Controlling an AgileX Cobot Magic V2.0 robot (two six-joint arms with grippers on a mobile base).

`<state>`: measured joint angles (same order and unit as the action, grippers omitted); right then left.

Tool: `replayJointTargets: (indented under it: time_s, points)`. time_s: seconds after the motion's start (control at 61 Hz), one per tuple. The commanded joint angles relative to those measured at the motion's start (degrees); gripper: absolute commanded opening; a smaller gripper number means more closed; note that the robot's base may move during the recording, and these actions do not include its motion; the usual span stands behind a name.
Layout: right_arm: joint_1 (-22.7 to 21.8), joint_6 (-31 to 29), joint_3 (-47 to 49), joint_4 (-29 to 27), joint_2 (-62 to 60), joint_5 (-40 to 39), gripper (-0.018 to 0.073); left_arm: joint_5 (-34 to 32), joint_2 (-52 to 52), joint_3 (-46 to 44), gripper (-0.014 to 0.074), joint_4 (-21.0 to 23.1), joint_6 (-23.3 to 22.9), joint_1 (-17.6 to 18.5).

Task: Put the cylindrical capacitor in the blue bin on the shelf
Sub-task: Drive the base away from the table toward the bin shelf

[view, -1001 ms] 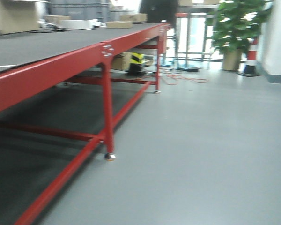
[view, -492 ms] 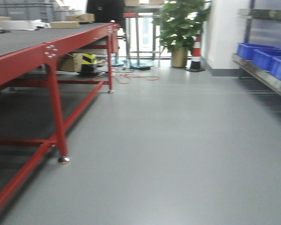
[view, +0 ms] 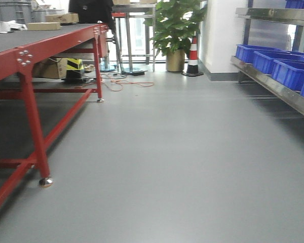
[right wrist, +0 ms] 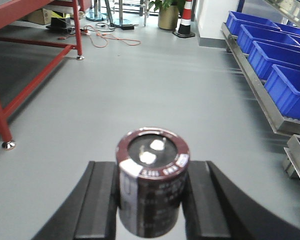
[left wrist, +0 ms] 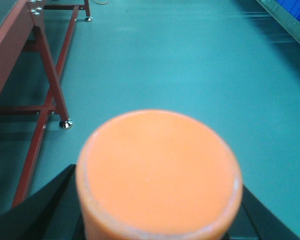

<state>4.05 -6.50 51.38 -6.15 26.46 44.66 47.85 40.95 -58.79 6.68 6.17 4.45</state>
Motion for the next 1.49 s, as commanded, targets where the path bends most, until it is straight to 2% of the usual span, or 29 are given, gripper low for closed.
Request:
replayJointTargets:
  time_s: [0.0, 1.476]
  points:
    - [-0.1, -0.5, 0.4, 0.3, -0.2, -1.4, -0.0132, -1.2, 0.1, -0.1, -0.0111, 0.3, 0.2, 0.2]
    - [-0.1, -0.5, 0.4, 0.2, -0.2, -1.4, -0.0132, -1.3, 0.1, -0.1, -0.0111, 0.3, 0.2, 0.2]
